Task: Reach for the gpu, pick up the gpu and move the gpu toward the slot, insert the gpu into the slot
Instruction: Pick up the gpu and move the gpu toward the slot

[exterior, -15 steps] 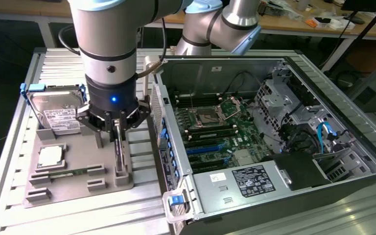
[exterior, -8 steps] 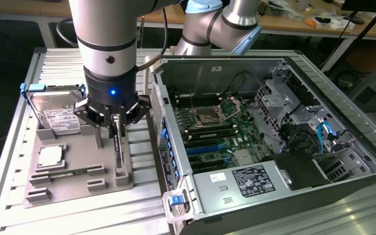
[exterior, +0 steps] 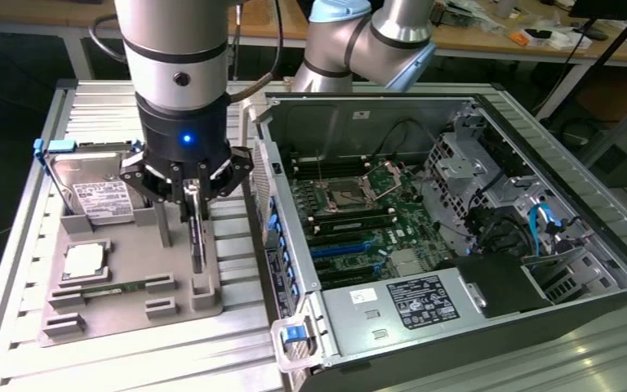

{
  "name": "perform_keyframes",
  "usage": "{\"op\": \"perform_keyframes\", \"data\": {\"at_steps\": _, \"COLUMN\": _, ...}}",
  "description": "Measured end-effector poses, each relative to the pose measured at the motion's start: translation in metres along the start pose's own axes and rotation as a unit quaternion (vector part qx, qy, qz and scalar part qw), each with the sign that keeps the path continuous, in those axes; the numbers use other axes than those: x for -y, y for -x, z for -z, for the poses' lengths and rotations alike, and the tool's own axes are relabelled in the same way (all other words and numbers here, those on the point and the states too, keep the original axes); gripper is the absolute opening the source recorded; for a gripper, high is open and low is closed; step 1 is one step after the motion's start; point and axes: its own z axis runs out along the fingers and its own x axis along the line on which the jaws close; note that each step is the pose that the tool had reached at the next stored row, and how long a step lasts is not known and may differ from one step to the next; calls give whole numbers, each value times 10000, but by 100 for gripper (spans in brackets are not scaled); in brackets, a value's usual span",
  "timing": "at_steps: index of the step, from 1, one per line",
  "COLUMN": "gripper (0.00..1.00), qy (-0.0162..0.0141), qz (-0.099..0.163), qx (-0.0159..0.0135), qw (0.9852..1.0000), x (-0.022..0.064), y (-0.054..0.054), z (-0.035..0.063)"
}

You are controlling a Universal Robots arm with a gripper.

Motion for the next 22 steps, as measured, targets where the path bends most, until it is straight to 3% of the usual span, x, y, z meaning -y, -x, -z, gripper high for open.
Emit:
{"op": "perform_keyframes", "data": {"at_steps": 5, "gripper": 27, "qy": 1, "qz": 0, "qx": 2, "qw": 10000, "x": -2, "y": 0, "z": 124}}
{"op": "perform_keyframes", "data": {"at_steps": 7, "gripper": 27, "qy": 0, "qz": 0, "qx": 2, "qw": 10000, "x": -4, "y": -1, "z": 193}}
{"op": "perform_keyframes", "data": {"at_steps": 10, "gripper": 27, "qy": 0, "qz": 0, "qx": 4, "qw": 10000, "x": -7, "y": -2, "z": 378}}
{"op": "perform_keyframes", "data": {"at_steps": 22, "gripper": 27, "qy": 0, "qz": 0, "qx": 10, "qw": 10000, "x": -14, "y": -3, "z": 744}}
